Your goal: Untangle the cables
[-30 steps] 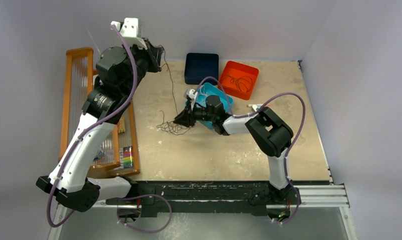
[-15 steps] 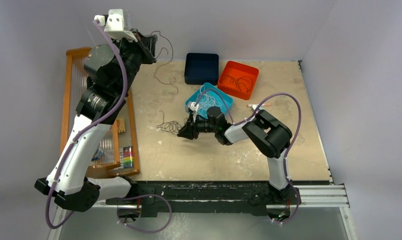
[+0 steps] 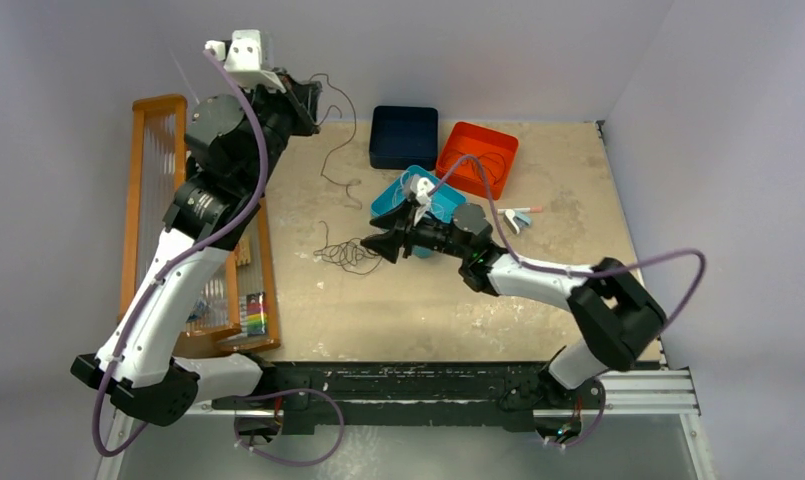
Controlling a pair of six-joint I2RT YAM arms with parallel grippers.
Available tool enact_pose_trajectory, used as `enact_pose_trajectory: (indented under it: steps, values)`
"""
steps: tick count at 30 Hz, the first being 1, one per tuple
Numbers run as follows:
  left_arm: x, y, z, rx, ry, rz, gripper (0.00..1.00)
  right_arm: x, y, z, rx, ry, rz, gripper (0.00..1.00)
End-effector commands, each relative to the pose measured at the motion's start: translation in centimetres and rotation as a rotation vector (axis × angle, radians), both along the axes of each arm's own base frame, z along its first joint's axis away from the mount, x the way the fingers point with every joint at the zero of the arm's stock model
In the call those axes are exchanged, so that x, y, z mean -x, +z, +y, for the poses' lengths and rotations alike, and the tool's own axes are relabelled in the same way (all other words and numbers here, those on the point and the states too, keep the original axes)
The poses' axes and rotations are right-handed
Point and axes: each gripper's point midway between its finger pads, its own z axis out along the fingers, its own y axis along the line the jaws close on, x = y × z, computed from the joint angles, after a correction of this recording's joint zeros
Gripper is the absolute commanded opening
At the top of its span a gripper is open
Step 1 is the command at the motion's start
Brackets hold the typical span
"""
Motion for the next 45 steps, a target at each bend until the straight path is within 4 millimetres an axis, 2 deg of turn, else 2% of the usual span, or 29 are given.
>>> enact_pose_trajectory:
  steps: [1,5,10,21,28,33,45]
  values:
    - [1.1,1.3,-0.1,0.055,-0.032,-0.060,0.00,-1.1,3.8,-2.5,-0.033,-0.147,-0.080,0.60]
    - [1.2,0.6,-0.5,0.070,-0.057,-0.056,0.00,-1.4,7.6,-4.2,-0.077,-0.231,-0.135,0.65]
    - [1.5,-0.2,-0.9,0.089,-0.085,-0.057,0.00,-1.1,12.7,-5.5,-0.149,-0.271,-0.215,0.70]
    - [2.9,-0.4,-2.6,0.154,-0.204,-0.095,0.00,-2.5,20.9,-5.3,-0.251,-0.319,-0.437,0.76]
    - [3.9,0.0,-3.7,0.229,-0.290,-0.127,0.00,-3.5,23.0,-4.7,-0.286,-0.334,-0.501,0.80]
    - [4.4,0.1,-4.6,0.273,-0.353,-0.141,0.00,-4.2,23.4,-4.2,-0.285,-0.342,-0.519,0.80]
    - [4.9,0.1,-5.4,0.321,-0.413,-0.150,0.00,-4.5,24.5,-3.6,-0.306,-0.330,-0.551,0.71]
